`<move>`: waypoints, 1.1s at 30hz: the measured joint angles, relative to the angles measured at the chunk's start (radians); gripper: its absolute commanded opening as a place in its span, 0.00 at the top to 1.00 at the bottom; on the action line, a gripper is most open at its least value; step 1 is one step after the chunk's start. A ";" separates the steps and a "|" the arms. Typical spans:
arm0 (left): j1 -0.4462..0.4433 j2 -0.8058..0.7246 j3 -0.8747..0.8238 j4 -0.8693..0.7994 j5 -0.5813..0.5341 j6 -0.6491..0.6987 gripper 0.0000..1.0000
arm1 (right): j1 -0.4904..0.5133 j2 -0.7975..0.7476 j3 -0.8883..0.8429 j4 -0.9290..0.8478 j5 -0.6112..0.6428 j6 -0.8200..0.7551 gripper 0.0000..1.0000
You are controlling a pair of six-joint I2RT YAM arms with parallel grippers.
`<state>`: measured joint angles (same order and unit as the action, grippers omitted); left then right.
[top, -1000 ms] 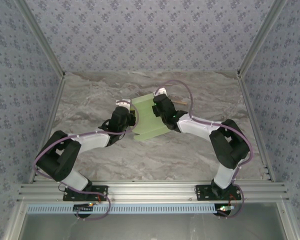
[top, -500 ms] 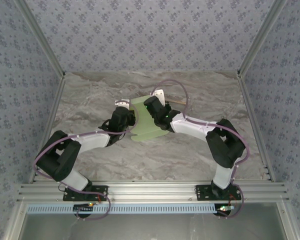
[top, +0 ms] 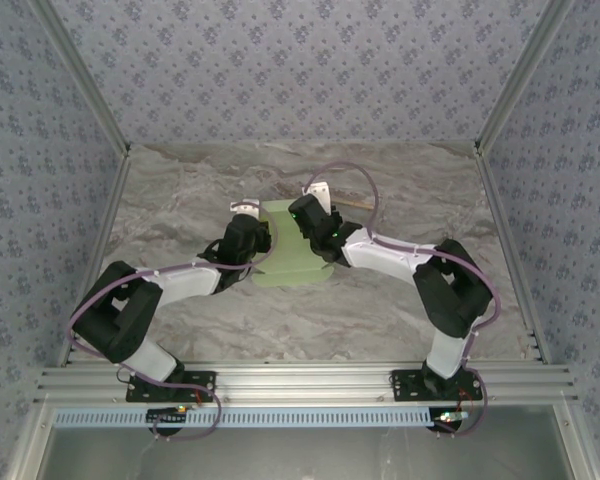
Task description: Fold the paper box
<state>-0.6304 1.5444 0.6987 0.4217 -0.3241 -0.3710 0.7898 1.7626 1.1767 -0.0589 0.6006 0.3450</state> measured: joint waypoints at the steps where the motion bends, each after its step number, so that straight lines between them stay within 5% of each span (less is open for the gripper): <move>1: 0.000 0.000 0.000 -0.003 -0.003 0.000 0.87 | -0.001 -0.013 -0.013 0.004 -0.017 -0.004 0.49; 9: 0.000 0.000 0.019 -0.027 -0.022 0.012 0.87 | -0.003 -0.146 -0.103 0.013 -0.191 -0.037 0.29; 19: 0.010 0.002 0.034 -0.031 -0.024 0.050 0.88 | -0.012 -0.344 -0.137 -0.104 -0.382 -0.155 0.29; 23: 0.017 0.002 0.028 -0.019 -0.005 0.090 0.88 | -0.090 -0.397 -0.132 -0.141 -0.497 -0.204 0.29; 33: 0.005 0.048 0.005 0.048 0.129 0.213 0.87 | -0.280 -0.292 0.029 -0.220 -0.752 -0.227 0.30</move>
<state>-0.6250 1.5925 0.7040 0.4702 -0.1947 -0.1577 0.5095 1.4704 1.2053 -0.2787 -0.1509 0.1181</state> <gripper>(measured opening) 0.124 0.709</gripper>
